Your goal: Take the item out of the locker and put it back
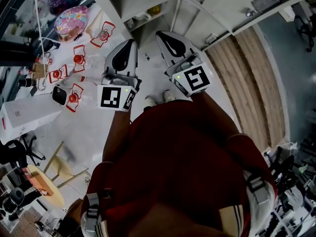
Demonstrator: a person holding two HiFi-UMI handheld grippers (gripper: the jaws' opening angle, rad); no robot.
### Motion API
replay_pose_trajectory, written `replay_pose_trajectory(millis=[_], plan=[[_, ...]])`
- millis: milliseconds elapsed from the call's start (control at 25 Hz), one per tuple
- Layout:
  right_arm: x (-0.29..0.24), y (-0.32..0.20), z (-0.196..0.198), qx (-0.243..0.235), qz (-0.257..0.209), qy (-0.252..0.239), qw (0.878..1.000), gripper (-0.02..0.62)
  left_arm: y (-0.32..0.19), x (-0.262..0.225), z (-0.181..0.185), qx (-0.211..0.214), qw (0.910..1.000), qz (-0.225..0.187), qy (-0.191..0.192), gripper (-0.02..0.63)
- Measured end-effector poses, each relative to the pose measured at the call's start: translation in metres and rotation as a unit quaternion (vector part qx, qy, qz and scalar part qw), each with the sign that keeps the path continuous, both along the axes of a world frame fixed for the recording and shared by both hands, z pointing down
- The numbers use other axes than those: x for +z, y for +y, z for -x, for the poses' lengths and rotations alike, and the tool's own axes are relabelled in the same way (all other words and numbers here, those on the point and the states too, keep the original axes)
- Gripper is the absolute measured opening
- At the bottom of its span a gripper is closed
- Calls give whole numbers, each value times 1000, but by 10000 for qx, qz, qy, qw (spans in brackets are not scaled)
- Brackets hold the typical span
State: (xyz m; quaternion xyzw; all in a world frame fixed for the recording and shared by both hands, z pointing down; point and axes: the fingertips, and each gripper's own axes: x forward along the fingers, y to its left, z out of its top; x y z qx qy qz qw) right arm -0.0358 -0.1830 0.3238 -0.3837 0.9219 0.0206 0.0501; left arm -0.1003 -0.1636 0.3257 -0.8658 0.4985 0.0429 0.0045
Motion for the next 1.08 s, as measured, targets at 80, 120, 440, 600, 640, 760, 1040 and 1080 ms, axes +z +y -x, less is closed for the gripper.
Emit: replay_pose_trajectory(millis=[80, 120, 440, 600, 640, 760, 1040, 1080], plan=[[1, 0, -1, 9, -7, 14, 10000, -3, 0, -1, 0, -6, 10000, -9, -28, 6], [1, 0, -2, 7, -12, 30, 10000, -3, 0, -1, 0, -6, 10000, -15, -40, 6], [6, 1, -1, -46, 2, 90, 9999, -3, -2, 0, 0, -16, 10000, 10, -89, 6], [3, 2, -6, -43, 12, 72, 10000, -3, -1, -3, -3, -43, 9999, 5, -104, 6], [3, 2, -7, -40, 10, 69, 10000, -3, -1, -3, -3, -48, 9999, 6, -107, 6], [4, 2, -8, -41, 13, 60, 10000, -3, 0, -4, -4, -51, 9999, 1, -115, 6], [8, 4, -10, -51, 46, 54, 10000, -3, 1, -3, -6, -60, 9999, 3, -140, 6], [9, 4, -11, -48, 50, 48, 10000, -3, 1, -2, -7, -58, 9999, -1, -141, 6]])
